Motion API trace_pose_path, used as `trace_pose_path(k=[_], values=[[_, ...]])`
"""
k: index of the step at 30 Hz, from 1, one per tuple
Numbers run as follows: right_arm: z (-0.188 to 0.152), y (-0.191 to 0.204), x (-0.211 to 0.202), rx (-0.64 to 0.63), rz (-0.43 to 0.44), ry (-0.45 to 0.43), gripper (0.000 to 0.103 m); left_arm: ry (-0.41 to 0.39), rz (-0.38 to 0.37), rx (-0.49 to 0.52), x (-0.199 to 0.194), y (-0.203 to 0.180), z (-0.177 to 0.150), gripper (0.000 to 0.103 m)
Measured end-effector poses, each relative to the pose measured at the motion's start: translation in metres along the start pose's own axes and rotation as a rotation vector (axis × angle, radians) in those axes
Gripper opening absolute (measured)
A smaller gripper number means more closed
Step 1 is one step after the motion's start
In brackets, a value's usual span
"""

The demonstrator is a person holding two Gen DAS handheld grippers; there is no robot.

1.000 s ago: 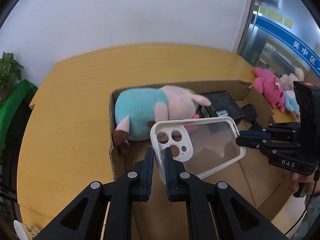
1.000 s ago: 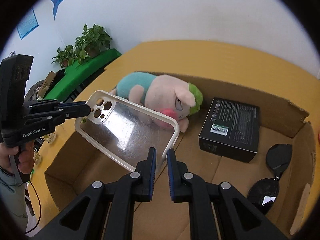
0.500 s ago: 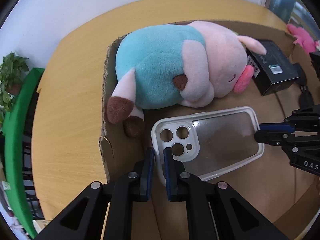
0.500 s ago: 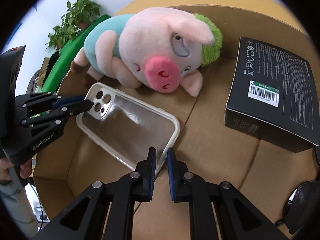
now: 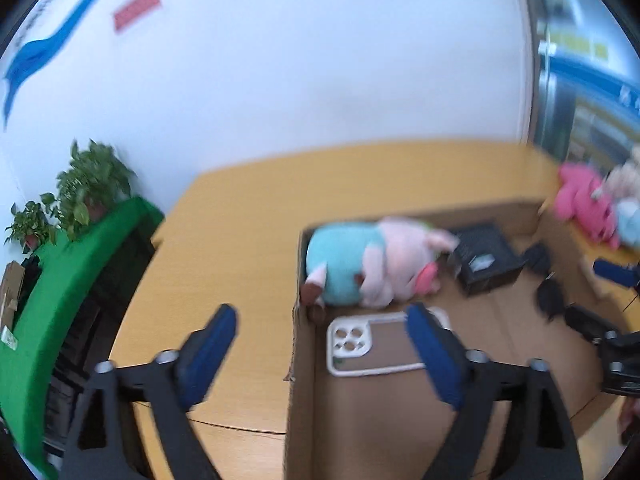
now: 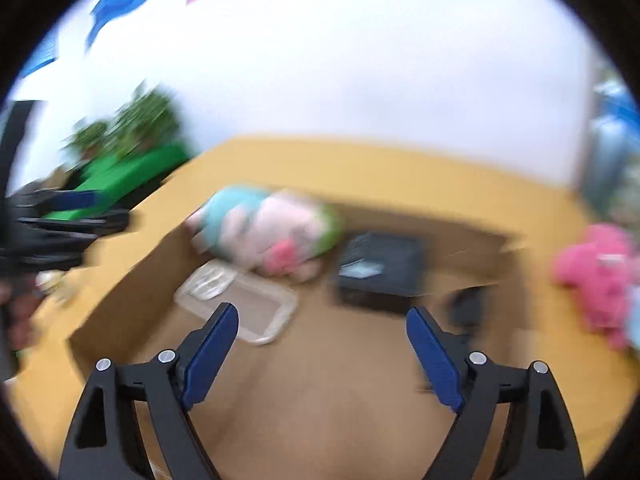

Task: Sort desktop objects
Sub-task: 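Open both grippers to release the phone case beside the pig plush, then withdraw both grippers and move them to the white plastic device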

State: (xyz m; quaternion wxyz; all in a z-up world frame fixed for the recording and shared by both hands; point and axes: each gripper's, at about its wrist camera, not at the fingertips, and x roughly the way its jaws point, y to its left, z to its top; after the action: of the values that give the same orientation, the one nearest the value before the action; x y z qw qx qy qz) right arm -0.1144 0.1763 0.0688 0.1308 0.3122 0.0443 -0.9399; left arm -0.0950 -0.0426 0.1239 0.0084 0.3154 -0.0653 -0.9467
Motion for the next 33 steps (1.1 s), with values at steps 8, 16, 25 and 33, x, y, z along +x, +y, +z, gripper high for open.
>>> trace_pose_path(k=[8,16,25,33], values=[[-0.055,0.005,-0.056,0.062,-0.087,0.023,0.087,-0.150,-0.097,-0.080,-0.087,-0.029,-0.032,0.103],[-0.076,0.021,-0.094,0.022,-0.132,-0.027,0.087,-0.124,-0.155,-0.111,-0.104,-0.054,-0.071,0.102],[-0.079,0.026,-0.106,0.023,-0.106,-0.043,0.087,-0.091,-0.187,-0.095,-0.111,-0.063,-0.080,0.102],[-0.082,0.029,-0.105,0.023,-0.094,-0.030,0.087,-0.076,-0.172,-0.093,-0.112,-0.062,-0.086,0.102]])
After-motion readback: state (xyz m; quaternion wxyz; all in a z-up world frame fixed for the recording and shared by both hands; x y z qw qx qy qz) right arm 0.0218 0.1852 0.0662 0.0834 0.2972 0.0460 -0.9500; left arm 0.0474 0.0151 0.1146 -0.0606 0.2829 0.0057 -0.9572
